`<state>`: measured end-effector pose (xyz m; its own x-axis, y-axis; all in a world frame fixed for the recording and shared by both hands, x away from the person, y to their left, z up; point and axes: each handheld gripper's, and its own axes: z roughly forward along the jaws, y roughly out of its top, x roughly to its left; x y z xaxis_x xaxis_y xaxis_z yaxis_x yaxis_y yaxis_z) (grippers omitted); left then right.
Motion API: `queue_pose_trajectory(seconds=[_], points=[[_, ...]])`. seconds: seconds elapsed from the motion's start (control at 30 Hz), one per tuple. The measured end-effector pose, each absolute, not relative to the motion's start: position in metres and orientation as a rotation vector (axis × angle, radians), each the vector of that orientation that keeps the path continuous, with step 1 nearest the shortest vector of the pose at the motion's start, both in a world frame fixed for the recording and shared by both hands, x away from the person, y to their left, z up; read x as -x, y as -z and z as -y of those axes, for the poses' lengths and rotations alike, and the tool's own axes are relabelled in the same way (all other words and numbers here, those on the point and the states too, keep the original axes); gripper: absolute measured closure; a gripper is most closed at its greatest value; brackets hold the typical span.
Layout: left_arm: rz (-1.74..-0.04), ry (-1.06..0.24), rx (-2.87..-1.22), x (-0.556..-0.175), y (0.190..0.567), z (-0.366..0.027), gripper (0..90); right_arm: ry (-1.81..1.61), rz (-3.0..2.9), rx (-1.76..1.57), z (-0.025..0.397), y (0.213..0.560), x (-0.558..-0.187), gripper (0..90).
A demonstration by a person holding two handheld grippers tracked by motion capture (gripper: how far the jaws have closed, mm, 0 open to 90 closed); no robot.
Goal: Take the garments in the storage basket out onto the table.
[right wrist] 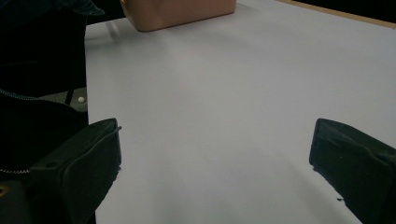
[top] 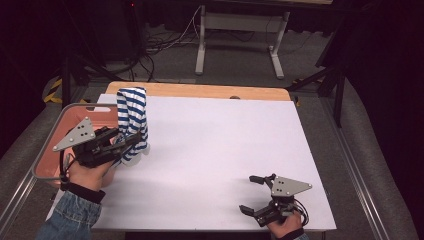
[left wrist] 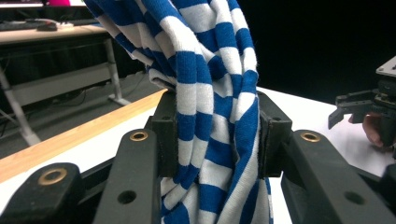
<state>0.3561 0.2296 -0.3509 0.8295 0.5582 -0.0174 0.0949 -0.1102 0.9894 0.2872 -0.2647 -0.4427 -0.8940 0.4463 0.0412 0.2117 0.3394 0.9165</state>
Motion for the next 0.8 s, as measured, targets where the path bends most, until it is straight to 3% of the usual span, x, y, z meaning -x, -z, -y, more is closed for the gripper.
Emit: queue_pose_trajectory(seconds=[0.8], points=[[-0.434,-0.345,-1.645,-0.362,0.378,-0.172,59.7,-1.587,-2.387,-0.591,0.265,0.443,-0.287,2.8]])
